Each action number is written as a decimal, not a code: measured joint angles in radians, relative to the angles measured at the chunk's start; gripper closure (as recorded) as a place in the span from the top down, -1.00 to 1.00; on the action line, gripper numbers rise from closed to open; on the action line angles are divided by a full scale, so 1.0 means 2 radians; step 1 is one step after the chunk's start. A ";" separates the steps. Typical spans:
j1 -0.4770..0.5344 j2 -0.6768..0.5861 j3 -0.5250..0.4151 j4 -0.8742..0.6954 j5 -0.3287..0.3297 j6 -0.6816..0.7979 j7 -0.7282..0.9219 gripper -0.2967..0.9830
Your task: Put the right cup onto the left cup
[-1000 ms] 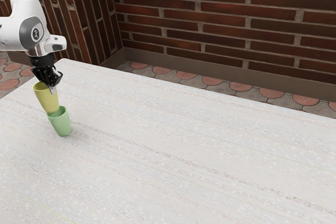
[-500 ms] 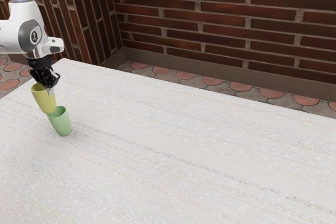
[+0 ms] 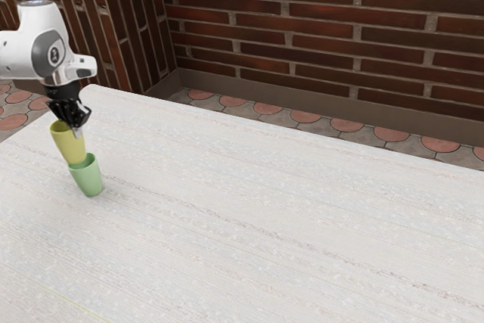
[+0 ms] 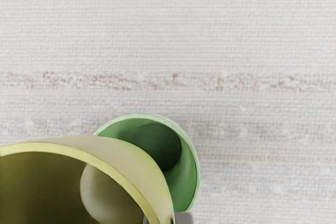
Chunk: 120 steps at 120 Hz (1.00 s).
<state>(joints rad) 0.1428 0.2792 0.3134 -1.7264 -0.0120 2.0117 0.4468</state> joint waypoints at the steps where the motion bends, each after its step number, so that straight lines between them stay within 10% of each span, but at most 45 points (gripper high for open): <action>1: 0.000 0.001 0.000 0.000 0.000 0.001 0.000 -0.69; 30: 0.000 0.022 0.000 -0.001 -0.003 0.015 0.001 -0.68; 67: -0.001 0.021 0.001 -0.004 -0.020 0.020 0.004 0.20; 120: -0.034 -0.081 -0.042 -0.028 -0.020 -0.033 0.005 0.49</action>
<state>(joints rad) 0.0758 0.1169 0.2301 -1.7825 -0.0517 1.9456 0.4562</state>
